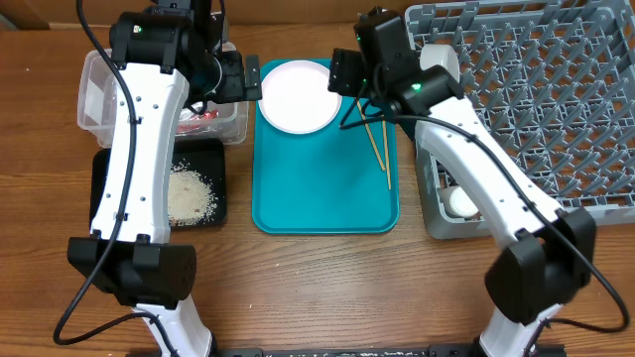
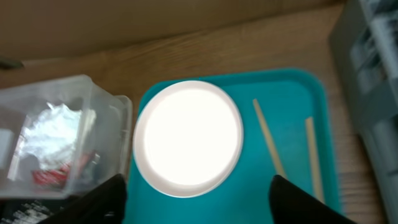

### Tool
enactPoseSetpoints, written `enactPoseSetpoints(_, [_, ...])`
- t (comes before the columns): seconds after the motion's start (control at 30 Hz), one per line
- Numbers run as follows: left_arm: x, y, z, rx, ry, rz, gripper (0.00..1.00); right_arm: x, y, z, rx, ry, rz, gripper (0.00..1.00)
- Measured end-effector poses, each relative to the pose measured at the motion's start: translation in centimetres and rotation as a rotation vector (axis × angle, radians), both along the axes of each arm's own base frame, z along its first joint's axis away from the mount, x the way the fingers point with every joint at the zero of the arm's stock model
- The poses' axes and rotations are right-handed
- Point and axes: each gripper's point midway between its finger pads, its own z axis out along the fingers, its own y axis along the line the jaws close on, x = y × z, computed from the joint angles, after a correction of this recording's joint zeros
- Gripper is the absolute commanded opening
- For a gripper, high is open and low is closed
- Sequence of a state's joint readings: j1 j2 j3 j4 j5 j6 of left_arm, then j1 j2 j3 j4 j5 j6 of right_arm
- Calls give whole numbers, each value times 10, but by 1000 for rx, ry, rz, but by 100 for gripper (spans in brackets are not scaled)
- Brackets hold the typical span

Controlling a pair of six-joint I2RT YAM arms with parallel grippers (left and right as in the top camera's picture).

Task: Sort waste into correct bins and load items into the dishwasher
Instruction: 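Reach the right gripper to the white plate and grasp its edge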

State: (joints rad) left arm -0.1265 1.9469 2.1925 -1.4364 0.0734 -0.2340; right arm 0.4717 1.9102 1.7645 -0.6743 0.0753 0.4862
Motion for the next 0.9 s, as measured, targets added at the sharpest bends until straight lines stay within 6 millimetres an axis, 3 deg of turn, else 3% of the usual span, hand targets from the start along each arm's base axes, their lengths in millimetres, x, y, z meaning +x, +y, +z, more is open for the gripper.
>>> enactPoseSetpoints(0.2, [0, 0, 0, 0, 0, 0, 100, 13, 12, -63, 115, 147, -140, 56])
enactPoseSetpoints(0.4, [0, 0, 0, 0, 0, 0, 100, 13, 12, -130, 118, 284, -237, 49])
enactPoseSetpoints(0.6, [0, 0, 0, 0, 0, 0, 100, 13, 14, -154, 115, 322, -264, 43])
enactPoseSetpoints(0.67, [0, 0, 0, 0, 0, 0, 100, 12, 17, -165, 117, 337, -273, 36])
enactPoseSetpoints(0.9, [0, 0, 0, 0, 0, 0, 100, 5, 25, -194, 104, 384, -286, 36])
